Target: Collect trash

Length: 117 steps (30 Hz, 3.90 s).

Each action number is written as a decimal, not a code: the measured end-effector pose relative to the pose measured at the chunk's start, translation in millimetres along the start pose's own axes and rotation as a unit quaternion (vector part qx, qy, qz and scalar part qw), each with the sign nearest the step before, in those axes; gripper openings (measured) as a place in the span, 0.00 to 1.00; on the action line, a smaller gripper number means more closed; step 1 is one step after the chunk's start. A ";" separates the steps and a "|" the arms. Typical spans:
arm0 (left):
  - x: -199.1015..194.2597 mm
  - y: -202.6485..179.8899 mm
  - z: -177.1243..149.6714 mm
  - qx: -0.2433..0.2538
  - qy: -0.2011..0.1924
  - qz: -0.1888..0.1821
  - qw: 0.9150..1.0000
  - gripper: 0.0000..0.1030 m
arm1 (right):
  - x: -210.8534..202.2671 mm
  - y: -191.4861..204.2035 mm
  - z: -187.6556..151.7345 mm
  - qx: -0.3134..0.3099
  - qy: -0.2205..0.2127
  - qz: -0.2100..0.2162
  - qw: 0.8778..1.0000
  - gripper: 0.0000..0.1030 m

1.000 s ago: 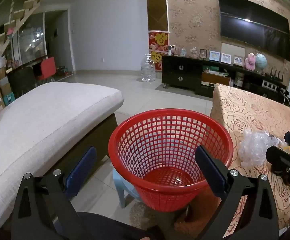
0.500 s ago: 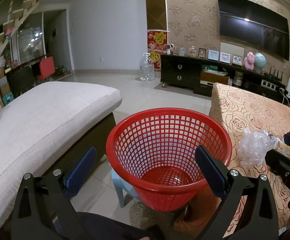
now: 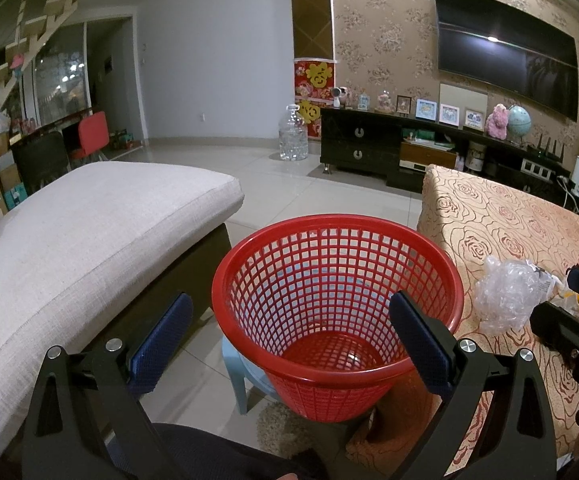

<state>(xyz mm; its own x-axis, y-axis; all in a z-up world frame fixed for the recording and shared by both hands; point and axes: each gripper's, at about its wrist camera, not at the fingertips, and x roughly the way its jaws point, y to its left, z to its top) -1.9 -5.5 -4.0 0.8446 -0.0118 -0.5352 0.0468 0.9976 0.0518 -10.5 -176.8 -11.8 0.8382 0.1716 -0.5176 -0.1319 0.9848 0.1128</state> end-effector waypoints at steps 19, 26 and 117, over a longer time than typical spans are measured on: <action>1.4 -3.8 -0.4 -0.002 0.001 0.000 1.000 0.92 | -1.1 2.2 -0.2 -0.002 -0.001 -0.001 1.000 0.94; 0.7 -6.8 -1.2 -0.003 0.000 -0.001 1.000 0.92 | -1.7 3.4 0.1 -0.002 -0.003 0.001 1.000 0.94; 65.7 -201.5 11.6 0.130 0.080 -0.250 0.956 0.39 | -52.5 -237.2 -58.7 0.181 0.045 -0.226 0.956 0.74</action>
<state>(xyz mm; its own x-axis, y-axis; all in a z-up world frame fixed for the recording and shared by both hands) 50.4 -208.1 -39.8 0.5902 -0.4515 -0.6692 0.5718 0.8189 -0.0482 -54.3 -417.8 -61.2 0.7156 -0.2517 -0.6515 0.4387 0.8879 0.1388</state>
